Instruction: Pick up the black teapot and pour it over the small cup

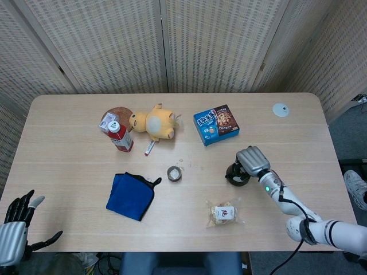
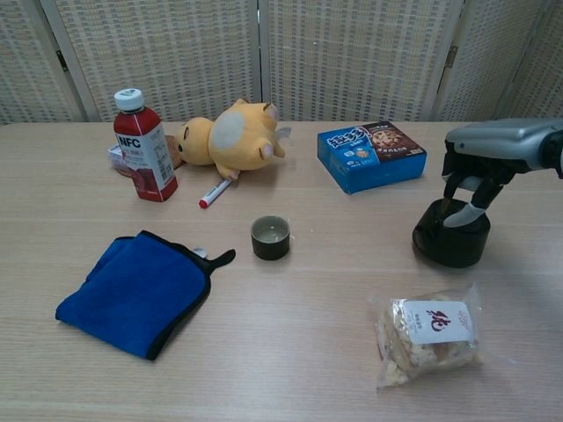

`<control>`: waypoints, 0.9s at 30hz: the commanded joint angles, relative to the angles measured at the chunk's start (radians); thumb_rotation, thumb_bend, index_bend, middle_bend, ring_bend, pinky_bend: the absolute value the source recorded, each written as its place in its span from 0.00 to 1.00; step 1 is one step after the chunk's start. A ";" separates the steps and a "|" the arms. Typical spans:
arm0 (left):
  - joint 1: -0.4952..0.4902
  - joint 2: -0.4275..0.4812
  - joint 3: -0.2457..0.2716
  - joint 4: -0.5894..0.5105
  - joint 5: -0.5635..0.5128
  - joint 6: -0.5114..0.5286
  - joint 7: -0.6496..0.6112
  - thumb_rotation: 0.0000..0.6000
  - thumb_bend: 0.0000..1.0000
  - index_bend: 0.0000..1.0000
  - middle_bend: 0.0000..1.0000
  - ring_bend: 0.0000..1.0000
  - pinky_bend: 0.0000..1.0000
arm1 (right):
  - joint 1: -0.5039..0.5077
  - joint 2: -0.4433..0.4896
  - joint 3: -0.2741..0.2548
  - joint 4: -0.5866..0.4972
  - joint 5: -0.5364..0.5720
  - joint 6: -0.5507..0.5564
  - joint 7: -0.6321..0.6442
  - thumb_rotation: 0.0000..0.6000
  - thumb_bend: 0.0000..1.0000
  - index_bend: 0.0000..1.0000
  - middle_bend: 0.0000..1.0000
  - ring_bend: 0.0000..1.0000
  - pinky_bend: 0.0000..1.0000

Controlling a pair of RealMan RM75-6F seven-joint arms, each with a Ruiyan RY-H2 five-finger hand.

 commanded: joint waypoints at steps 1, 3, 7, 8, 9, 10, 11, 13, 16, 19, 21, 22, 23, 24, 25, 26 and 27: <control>0.001 0.000 0.000 0.001 -0.001 0.001 0.000 0.61 0.00 0.14 0.00 0.00 0.00 | -0.001 -0.014 -0.003 0.008 0.011 0.004 -0.023 0.77 0.00 0.91 0.88 0.82 0.36; 0.002 -0.001 0.001 0.002 -0.001 0.002 -0.001 0.61 0.00 0.14 0.00 0.00 0.00 | -0.001 -0.019 -0.004 0.010 0.015 0.005 -0.035 0.76 0.00 0.91 0.88 0.82 0.36; 0.003 0.000 0.002 0.005 -0.002 0.006 -0.004 0.60 0.00 0.14 0.00 0.00 0.00 | 0.000 -0.031 -0.006 0.015 0.027 0.007 -0.063 0.77 0.00 0.90 0.87 0.81 0.35; 0.004 0.000 0.002 0.006 -0.002 0.006 -0.005 0.60 0.00 0.14 0.00 0.00 0.00 | 0.000 -0.034 -0.006 0.016 0.029 0.008 -0.069 0.77 0.00 0.90 0.87 0.81 0.35; 0.004 0.000 0.002 0.007 -0.002 0.007 -0.006 0.60 0.00 0.14 0.00 0.00 0.00 | 0.000 -0.037 -0.006 0.018 0.032 0.008 -0.075 0.76 0.00 0.90 0.86 0.81 0.35; 0.005 0.000 0.002 0.007 -0.003 0.007 -0.007 0.60 0.00 0.14 0.00 0.00 0.00 | 0.000 -0.040 -0.006 0.019 0.036 0.009 -0.082 0.76 0.00 0.89 0.86 0.81 0.35; 0.005 0.000 0.002 0.008 -0.003 0.007 -0.007 0.61 0.00 0.14 0.00 0.00 0.00 | 0.001 -0.043 -0.006 0.021 0.038 0.009 -0.087 0.77 0.00 0.89 0.85 0.80 0.35; 0.006 0.000 0.003 0.009 -0.004 0.008 -0.008 0.61 0.00 0.14 0.00 0.00 0.00 | 0.001 -0.048 -0.006 0.023 0.044 0.008 -0.095 0.77 0.00 0.88 0.84 0.79 0.35; 0.006 0.001 0.002 0.010 -0.005 0.010 -0.010 0.60 0.00 0.14 0.00 0.00 0.00 | 0.002 -0.053 -0.007 0.025 0.055 0.007 -0.110 0.77 0.00 0.82 0.79 0.73 0.33; 0.006 0.002 0.001 0.010 -0.006 0.010 -0.011 0.61 0.00 0.14 0.00 0.00 0.00 | -0.001 -0.053 -0.005 0.020 0.064 0.012 -0.115 0.77 0.00 0.71 0.68 0.60 0.32; 0.005 0.004 0.000 0.009 -0.006 0.009 -0.011 0.61 0.00 0.14 0.00 0.00 0.00 | -0.006 -0.048 0.001 0.013 0.067 0.022 -0.111 0.77 0.00 0.62 0.59 0.52 0.32; 0.004 0.004 0.000 0.009 -0.006 0.009 -0.011 0.61 0.00 0.14 0.00 0.00 0.00 | -0.008 -0.047 0.002 0.011 0.068 0.024 -0.109 0.77 0.00 0.58 0.55 0.48 0.32; 0.003 0.005 -0.001 0.009 -0.005 0.009 -0.011 0.61 0.00 0.14 0.00 0.00 0.00 | -0.014 -0.040 0.010 0.003 0.071 0.033 -0.097 0.77 0.00 0.53 0.50 0.43 0.32; 0.002 0.006 -0.002 0.008 -0.005 0.008 -0.011 0.61 0.00 0.14 0.00 0.00 0.00 | -0.020 -0.034 0.014 -0.004 0.069 0.040 -0.086 0.77 0.00 0.49 0.46 0.40 0.32; 0.000 0.008 -0.003 0.007 -0.004 0.007 -0.011 0.61 0.00 0.14 0.00 0.00 0.00 | -0.027 -0.024 0.020 -0.013 0.065 0.049 -0.073 0.77 0.00 0.44 0.42 0.35 0.32; -0.001 0.009 -0.003 0.006 -0.004 0.007 -0.010 0.60 0.00 0.14 0.00 0.00 0.00 | -0.033 -0.018 0.025 -0.019 0.062 0.057 -0.061 0.77 0.00 0.41 0.39 0.33 0.32; -0.002 0.010 -0.004 0.005 -0.003 0.006 -0.010 0.60 0.00 0.14 0.00 0.00 0.00 | -0.040 -0.010 0.030 -0.028 0.059 0.064 -0.047 0.77 0.00 0.36 0.35 0.29 0.31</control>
